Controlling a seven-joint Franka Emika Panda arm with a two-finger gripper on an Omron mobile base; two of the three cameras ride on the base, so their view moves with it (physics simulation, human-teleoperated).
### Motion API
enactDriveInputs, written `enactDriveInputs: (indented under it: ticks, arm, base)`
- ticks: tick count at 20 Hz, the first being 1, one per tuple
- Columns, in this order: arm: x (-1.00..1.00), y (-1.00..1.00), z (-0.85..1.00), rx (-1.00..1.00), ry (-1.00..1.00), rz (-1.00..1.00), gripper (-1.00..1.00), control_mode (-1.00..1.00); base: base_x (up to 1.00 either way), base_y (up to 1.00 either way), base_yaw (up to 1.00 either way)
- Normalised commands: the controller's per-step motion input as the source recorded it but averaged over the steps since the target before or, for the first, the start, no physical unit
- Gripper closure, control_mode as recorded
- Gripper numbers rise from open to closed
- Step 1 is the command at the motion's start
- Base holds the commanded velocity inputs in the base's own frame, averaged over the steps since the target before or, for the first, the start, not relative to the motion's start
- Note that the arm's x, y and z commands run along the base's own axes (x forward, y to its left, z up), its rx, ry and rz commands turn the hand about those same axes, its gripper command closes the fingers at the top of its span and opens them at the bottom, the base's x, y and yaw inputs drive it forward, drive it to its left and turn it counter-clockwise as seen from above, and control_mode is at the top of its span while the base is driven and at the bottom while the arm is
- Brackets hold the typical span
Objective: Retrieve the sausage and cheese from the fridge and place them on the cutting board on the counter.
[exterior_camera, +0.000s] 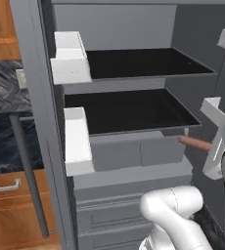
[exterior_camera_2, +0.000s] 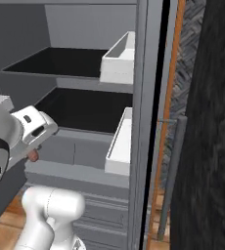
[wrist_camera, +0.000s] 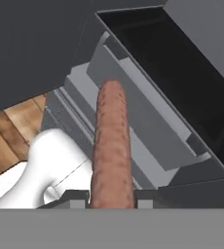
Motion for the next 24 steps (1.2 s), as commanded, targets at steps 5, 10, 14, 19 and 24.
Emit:
enactDriveInputs:
  ticks: [5, 10, 14, 19, 24]
  arm:
    - [0.0, 0.0, 0.0, 0.0, 0.0, 0.0, 1.0, 1.0]
    - [0.0, 0.0, 0.0, 0.0, 0.0, 0.0, 1.0, 1.0]
    - [0.0, 0.0, 0.0, 0.0, 0.0, 0.0, 1.0, 1.0]
    - [0.0, 0.0, 0.0, 0.0, 0.0, 0.0, 1.0, 1.0]
    - [0.0, 0.0, 0.0, 0.0, 0.0, 0.0, 1.0, 1.0]
  base:
    - [-0.99, 0.14, 0.2]
    - [-0.95, 0.74, 0.58]
    - [-0.38, 0.96, 0.61]
    - [0.01, 1.0, 0.49]
    - [0.62, 1.0, 0.32]
